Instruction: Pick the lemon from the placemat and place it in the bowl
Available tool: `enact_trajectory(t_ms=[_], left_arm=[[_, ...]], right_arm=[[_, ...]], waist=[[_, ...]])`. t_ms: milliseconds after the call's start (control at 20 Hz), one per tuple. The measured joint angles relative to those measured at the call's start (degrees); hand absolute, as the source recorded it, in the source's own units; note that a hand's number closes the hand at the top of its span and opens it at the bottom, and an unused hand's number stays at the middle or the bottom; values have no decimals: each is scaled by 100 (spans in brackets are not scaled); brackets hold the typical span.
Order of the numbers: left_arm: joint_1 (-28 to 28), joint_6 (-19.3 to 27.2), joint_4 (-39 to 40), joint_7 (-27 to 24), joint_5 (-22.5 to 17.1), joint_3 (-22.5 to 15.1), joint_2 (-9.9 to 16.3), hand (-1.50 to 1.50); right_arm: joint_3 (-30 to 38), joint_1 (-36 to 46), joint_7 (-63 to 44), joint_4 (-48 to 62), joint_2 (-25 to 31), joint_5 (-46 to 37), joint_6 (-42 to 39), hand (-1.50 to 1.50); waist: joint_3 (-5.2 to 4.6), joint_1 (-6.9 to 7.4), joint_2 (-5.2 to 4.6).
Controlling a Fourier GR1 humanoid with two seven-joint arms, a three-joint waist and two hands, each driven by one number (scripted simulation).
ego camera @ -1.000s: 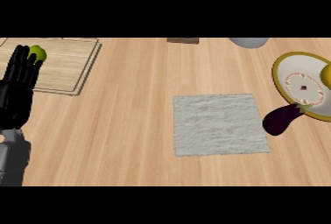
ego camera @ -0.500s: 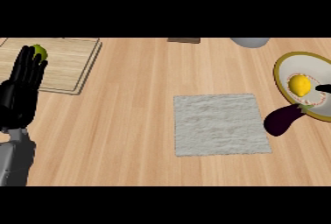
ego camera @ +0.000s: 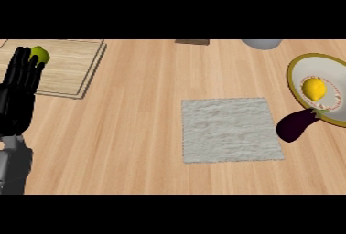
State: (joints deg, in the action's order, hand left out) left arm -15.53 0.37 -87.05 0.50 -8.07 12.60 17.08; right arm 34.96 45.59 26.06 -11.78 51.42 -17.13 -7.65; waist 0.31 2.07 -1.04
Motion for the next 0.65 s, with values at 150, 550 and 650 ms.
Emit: enact_trajectory(t_ms=[150,550,650], left_arm=[[-19,9,33,-7,-4,13,-10,0],[45,-13,4,-49,-34,53,-9,0],[65,4,19,-82,-15,49,-29,0]], right_arm=[[257,-196,72,161,336,222,-247,-150],[775,-916,508,424,991,686,-1085,-150],[852,-1093,601,466,1101,755,-1291,-150]], waist=[[7,-12,-17],[35,-42,-35],[42,-56,-40]])
